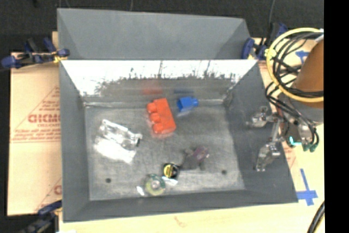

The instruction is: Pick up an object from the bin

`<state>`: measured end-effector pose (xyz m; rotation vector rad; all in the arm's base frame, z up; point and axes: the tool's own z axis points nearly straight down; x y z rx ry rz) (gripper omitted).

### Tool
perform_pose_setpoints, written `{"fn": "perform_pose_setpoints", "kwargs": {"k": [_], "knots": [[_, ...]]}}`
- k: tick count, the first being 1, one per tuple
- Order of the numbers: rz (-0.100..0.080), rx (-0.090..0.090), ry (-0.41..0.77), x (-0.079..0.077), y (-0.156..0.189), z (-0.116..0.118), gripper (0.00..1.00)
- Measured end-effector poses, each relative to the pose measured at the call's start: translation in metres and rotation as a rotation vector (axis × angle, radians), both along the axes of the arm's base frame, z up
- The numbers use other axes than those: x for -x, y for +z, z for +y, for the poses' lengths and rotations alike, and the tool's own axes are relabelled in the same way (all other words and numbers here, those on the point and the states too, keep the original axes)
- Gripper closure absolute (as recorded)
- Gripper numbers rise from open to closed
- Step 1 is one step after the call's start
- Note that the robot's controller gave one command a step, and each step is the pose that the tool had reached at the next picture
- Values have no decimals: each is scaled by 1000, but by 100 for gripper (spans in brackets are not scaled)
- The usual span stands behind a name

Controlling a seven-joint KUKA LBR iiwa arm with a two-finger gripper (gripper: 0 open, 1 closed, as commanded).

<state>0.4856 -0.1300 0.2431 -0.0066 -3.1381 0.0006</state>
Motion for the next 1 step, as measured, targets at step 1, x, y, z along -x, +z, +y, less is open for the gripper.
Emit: {"fn": "perform_pose_setpoints", "kwargs": {"k": [1], "knots": [[1, -4, 59, -2, -114, 105, 0]]}}
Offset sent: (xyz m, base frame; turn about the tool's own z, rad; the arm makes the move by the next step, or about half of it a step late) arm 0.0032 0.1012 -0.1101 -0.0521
